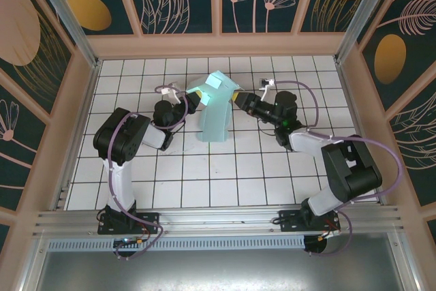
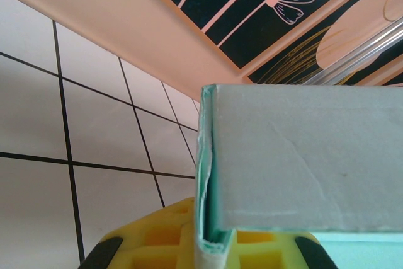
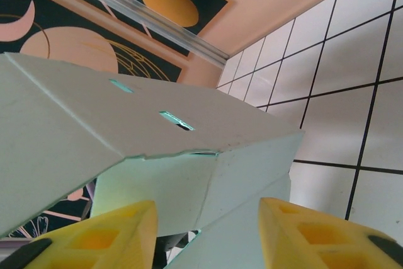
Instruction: Fold the paper box
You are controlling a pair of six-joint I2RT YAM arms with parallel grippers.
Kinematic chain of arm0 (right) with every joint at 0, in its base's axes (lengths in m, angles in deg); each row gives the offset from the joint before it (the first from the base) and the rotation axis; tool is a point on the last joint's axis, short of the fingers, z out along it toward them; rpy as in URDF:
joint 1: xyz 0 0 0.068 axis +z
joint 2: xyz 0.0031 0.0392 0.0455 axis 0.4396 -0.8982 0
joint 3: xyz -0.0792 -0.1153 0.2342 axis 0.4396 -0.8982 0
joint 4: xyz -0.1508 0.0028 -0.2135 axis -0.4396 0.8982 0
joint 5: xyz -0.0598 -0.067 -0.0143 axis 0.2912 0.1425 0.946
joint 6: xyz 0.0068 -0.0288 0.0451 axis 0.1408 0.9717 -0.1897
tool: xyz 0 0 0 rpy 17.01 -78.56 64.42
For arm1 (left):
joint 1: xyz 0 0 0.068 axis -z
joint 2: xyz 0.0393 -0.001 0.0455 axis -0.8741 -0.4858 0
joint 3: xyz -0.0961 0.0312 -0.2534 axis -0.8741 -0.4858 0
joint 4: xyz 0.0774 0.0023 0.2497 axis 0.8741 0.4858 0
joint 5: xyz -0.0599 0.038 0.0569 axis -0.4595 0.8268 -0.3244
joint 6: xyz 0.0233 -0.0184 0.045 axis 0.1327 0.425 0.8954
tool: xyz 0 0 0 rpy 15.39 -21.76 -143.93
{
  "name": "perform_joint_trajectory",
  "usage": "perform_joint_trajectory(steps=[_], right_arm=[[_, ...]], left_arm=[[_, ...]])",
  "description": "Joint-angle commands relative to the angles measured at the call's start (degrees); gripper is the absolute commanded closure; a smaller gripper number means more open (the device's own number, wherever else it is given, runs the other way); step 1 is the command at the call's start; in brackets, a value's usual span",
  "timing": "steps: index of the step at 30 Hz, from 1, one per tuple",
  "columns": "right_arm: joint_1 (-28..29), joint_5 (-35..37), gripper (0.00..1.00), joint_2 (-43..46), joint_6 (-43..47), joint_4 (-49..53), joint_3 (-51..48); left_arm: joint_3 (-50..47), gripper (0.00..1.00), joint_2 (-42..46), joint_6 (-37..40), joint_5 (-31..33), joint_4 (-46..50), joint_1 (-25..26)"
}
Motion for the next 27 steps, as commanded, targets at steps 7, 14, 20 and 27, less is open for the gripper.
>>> perform_joint_trajectory(steps=[7, 14, 20, 27], right_arm=[[0.65, -1.02, 0.65, -3.46, -2.06, 0.22, 4.39], [1.54, -3.15, 0.65, -6.11, -4.39, -1.67, 5.14], [1.48, -2.06, 0.84, -6.18, -4.33, 1.82, 5.84], [1.72, 0.48, 1.0, -6.61, -2.05, 15.12, 8.84]], left_arm=[[-0.24, 1.0, 1.54, 0.62, -0.18, -3.21, 0.14], [-0.17, 1.0, 0.71, 0.4, 0.08, -3.47, 0.13], [-0.49, 1.0, 0.91, 1.07, 0.58, -3.47, 0.13], [-1.05, 1.0, 0.91, 2.67, 2.23, -3.56, 0.13]])
